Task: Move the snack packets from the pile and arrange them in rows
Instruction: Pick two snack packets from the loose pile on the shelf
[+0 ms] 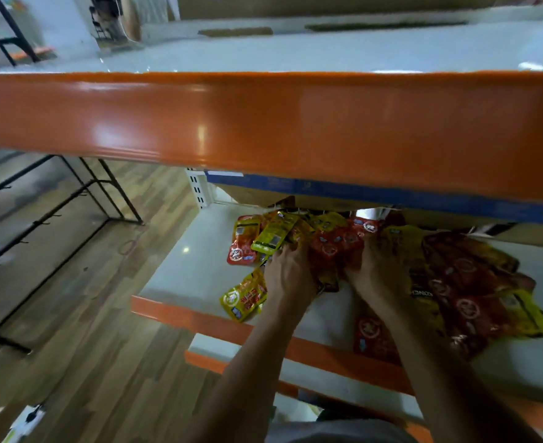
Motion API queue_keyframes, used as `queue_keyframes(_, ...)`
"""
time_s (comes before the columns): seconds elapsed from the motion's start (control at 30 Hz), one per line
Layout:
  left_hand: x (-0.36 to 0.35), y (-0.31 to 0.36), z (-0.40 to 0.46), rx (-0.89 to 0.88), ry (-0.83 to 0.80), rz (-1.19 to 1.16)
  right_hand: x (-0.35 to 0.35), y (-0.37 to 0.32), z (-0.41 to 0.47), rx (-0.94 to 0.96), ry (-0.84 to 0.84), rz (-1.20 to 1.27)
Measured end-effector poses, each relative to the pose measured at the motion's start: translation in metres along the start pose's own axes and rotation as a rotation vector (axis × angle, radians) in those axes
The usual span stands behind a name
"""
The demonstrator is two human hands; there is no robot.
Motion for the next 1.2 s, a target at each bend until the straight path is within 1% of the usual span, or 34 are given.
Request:
queue_keyframes(0.1,0.007,-0.007,0.002,-0.104,0.056,-0.128,0.0,-0.002,-0.003,0.015,-0.027,0.06)
queue_keyframes(0.2,0.01,-0.019,0.006,-0.065,0.094,-0.247,0.01,-0.008,-0.01,0.086,0.012,0.384)
queue_keyframes(0.27,0.013,-0.027,0.009,-0.027,0.093,-0.363,0.022,-0.015,-0.012,0.099,0.012,0.549)
queue_keyframes(0.33,0.016,-0.032,0.009,0.001,0.064,-0.566,0.031,-0.018,-0.013,0.075,-0.046,0.739)
queue_keyframes(0.37,0.018,-0.032,0.007,0.019,0.045,-0.708,0.032,-0.019,-0.014,0.082,-0.093,0.856)
queue_keyframes(0.47,0.024,-0.034,0.001,0.092,0.01,-1.101,0.028,-0.015,-0.024,0.007,-0.206,1.261)
queue_keyframes(0.53,0.025,-0.034,-0.003,0.114,-0.049,-1.229,0.022,-0.01,-0.029,0.007,-0.238,1.356)
queue_keyframes(0.57,0.024,-0.034,-0.005,0.11,-0.081,-1.266,0.019,-0.007,-0.031,0.022,-0.246,1.401)
queue_keyframes(0.6,0.022,-0.034,-0.006,0.109,-0.108,-1.291,0.016,-0.006,-0.032,-0.005,-0.29,1.493)
queue_keyframes(0.63,0.021,-0.035,-0.008,0.105,-0.126,-1.31,0.016,-0.003,-0.032,-0.005,-0.304,1.521)
queue_keyframes(0.67,0.02,-0.036,-0.01,0.099,-0.143,-1.338,0.018,-0.006,-0.034,-0.029,-0.322,1.5)
queue_keyframes(0.73,0.019,-0.036,-0.014,0.112,-0.178,-1.412,0.016,0.0,-0.04,0.011,-0.303,1.476)
queue_keyframes(0.77,0.019,-0.036,-0.015,0.122,-0.2,-1.439,0.013,0.0,-0.04,-0.027,-0.341,1.527)
queue_keyframes(0.8,0.019,-0.036,-0.017,0.126,-0.222,-1.452,0.005,0.004,-0.047,0.003,-0.303,1.401)
queue_keyframes(0.87,0.019,-0.033,-0.019,0.105,-0.282,-1.45,0.013,0.014,-0.051,0.001,-0.15,1.168)
queue_keyframes(0.9,0.02,-0.03,-0.021,0.08,-0.324,-1.439,0.017,0.015,-0.056,0.001,-0.164,1.093)
queue_keyframes(0.97,0.017,-0.023,-0.024,0.036,-0.406,-1.415,0.022,0.021,-0.065,-0.012,-0.163,1.105)
queue_keyframes(1.07,0.012,-0.009,-0.027,-0.014,-0.45,-1.339,0.031,0.035,-0.085,-0.003,-0.002,1.121)
queue_keyframes(1.2,0.003,0.016,-0.029,-0.032,-0.493,-1.309,0.039,0.064,-0.107,-0.077,0.179,1.105)
Point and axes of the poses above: each hand's wrist, its own z-axis towards the middle knuckle, its own x-axis out of the back of the hand, y = z × x, the point moved 3 cm from there along z, towards the middle knuckle, and after that the axes turned 13 degrees about -y, right-handed, at the moved point
